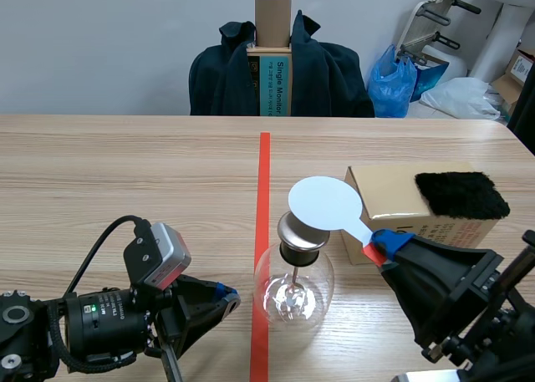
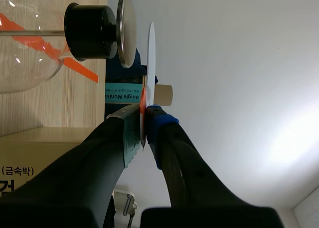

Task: Do the electroscope experiment.
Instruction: 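Hold the plate still at the electroscope, then move the plate toward and away from the electroscope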

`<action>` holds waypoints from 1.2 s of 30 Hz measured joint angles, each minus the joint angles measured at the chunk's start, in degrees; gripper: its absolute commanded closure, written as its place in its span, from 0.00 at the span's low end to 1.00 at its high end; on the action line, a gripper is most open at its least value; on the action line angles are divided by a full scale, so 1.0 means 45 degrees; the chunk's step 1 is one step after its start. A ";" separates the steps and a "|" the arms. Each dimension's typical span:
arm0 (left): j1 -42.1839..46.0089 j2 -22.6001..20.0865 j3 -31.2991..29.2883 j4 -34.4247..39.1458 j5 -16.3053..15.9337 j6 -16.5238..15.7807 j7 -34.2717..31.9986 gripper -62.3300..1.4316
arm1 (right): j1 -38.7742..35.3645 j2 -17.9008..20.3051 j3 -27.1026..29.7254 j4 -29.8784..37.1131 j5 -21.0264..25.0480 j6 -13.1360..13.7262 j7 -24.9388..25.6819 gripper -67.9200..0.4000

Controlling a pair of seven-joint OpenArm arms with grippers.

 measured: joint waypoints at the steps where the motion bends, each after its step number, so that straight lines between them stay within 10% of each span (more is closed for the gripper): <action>1: 0.0000 0.0000 0.0000 0.0000 0.0000 0.0000 0.0000 0.95 | 0.0000 0.0000 0.0000 0.0000 0.0000 0.0000 0.0000 0.98; 12: 0.0000 0.0000 0.0000 0.0000 0.0000 0.0000 0.0000 0.95 | 0.0000 0.0000 0.0000 0.0000 0.0000 0.0000 -0.0665 0.98; 27: 0.0000 0.0000 0.0000 0.0000 0.0000 0.0000 0.0000 0.95 | 0.0000 0.0000 0.0000 0.0000 0.0029 0.0005 -0.4925 0.98; 36: 0.0000 0.0000 0.0000 0.0000 0.0000 0.0000 0.0000 0.95 | 0.0000 -0.0005 0.0000 0.0000 0.0029 -0.0034 -0.3419 0.98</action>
